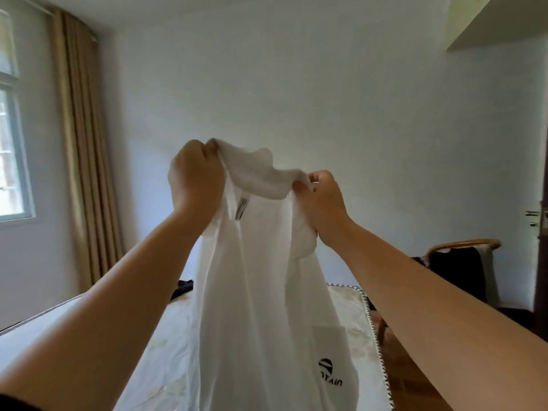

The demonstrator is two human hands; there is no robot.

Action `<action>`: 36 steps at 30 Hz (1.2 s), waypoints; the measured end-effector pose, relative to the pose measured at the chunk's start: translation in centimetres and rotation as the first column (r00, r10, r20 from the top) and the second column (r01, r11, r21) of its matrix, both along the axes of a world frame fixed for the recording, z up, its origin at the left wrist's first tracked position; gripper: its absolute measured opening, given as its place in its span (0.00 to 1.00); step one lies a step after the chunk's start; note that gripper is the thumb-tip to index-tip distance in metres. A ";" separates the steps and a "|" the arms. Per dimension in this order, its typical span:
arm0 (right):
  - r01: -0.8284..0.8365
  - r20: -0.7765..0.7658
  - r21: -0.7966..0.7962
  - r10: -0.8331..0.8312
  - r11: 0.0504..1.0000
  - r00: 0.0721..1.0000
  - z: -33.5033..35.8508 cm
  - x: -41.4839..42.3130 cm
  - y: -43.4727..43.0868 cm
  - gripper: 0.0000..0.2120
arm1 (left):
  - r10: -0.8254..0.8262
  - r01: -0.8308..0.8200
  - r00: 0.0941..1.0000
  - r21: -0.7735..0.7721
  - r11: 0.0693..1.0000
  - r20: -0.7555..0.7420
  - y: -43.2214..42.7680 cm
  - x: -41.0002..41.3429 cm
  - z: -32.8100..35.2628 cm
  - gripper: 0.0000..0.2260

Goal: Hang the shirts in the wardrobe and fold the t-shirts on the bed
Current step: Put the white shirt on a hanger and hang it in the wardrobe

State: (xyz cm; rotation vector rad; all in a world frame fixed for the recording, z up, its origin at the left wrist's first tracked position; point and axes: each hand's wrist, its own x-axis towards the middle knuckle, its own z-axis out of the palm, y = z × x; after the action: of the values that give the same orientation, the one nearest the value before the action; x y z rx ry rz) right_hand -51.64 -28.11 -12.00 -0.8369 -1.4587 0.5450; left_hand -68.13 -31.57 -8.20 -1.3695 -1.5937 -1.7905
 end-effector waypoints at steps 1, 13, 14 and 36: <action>-0.023 0.034 -0.030 0.024 0.999 0.999 -0.9 -0.5 0.0 0.06 | -0.007 0.007 1.000 -0.042 0.999 -0.006 -0.3 -0.5 -0.9 0.19; 0.138 0.599 -0.426 0.165 0.894 0.784 -19.6 -0.6 2.0 0.20 | -0.100 0.054 0.995 -0.681 0.730 -0.028 -1.4 -5.5 -20.1 0.18; 0.169 0.609 -0.460 0.171 0.872 0.775 -21.4 -0.3 2.1 0.21 | -0.105 0.075 0.994 -0.719 0.691 0.002 -1.7 -5.7 -21.7 0.18; 0.145 0.258 -0.896 0.229 0.419 0.939 -44.2 10.1 -4.3 0.15 | -0.029 0.628 0.754 -0.706 0.328 0.657 -5.3 3.5 -41.6 0.12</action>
State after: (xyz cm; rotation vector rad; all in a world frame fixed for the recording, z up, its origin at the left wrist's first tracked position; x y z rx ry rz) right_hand -41.56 -32.42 -56.25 -1.8588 -1.4379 1.3705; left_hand -64.60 -36.86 -49.76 -1.8363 -3.1750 -1.5692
